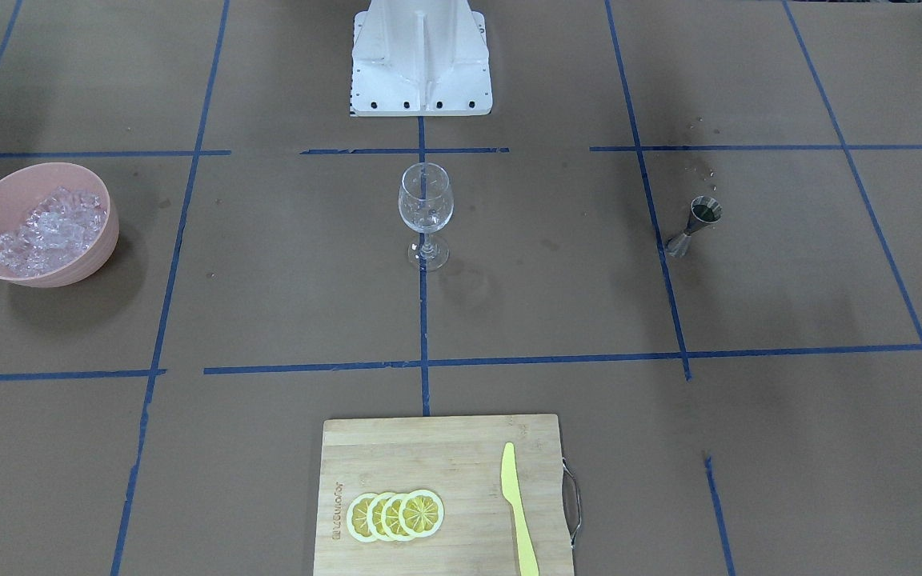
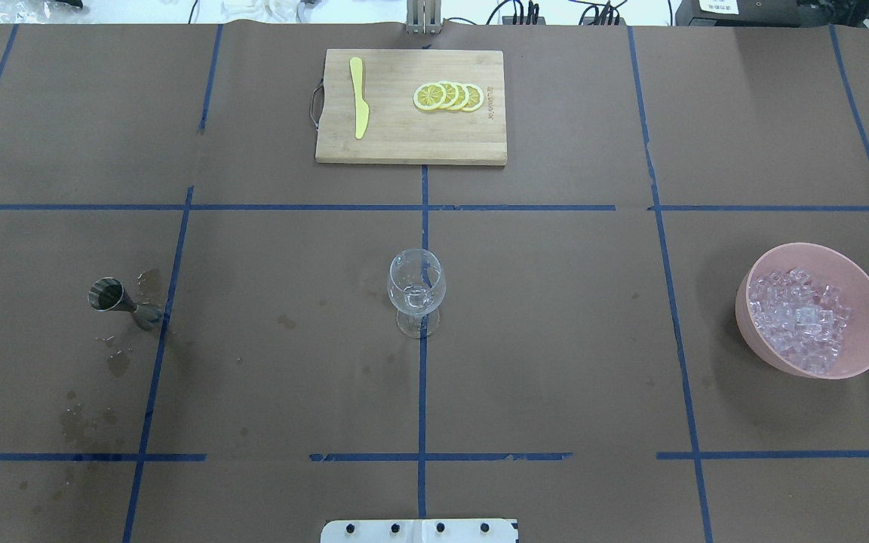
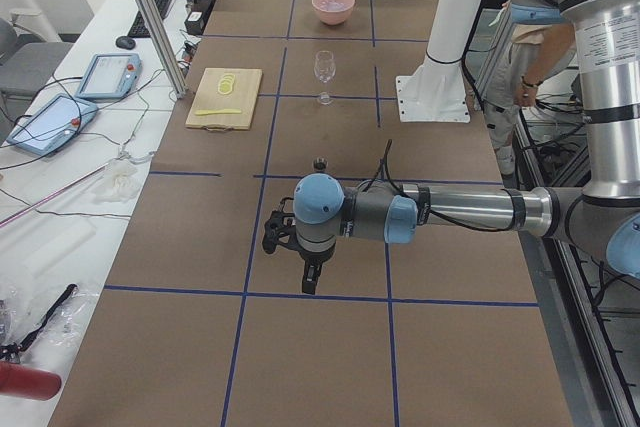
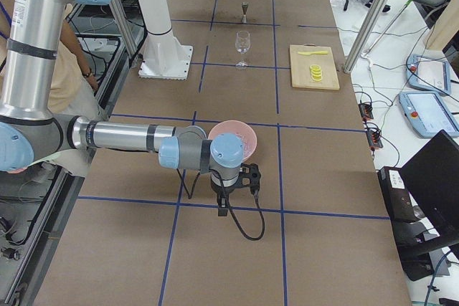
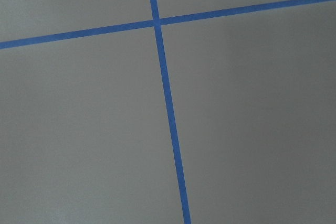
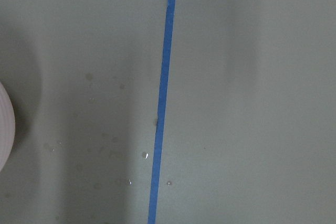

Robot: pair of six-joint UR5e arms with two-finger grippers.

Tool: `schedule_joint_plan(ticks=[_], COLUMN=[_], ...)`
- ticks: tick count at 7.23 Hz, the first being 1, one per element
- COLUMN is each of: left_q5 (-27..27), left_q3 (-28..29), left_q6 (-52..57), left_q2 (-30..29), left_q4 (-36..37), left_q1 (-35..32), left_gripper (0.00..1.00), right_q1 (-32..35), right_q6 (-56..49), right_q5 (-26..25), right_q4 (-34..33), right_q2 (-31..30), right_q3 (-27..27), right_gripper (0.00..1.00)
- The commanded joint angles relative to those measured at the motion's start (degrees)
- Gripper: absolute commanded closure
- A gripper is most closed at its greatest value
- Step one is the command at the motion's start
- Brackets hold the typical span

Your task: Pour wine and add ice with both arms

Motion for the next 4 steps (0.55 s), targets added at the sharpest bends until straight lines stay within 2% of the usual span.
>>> schedule_joint_plan(ticks=[1,3,4], left_q5=[-0.39,-0.74,-0.66], left_q3=[-1.19,-1.29,-0.94], left_q6=[0.08,-0.01,-0.01], left_q2=[-0.97,-1.15,-1.32], left_q4=[-0.27,-0.79,-4.01], left_q1=[-0.09,-0.01,0.08], left_gripper=[0.00,0.00,0.00], right_q1=[0.00,0.00,0.00], right_q6=[0.05,0.05,0.14], right_q5=[-0.08,0.00,0.35], right_q4=[-0.08,0.09,4.09], right_q2=[-0.13,0.13,0.74], right_q3=[0.47,1.26,2.40], right_gripper=[0.00,0.00,0.00])
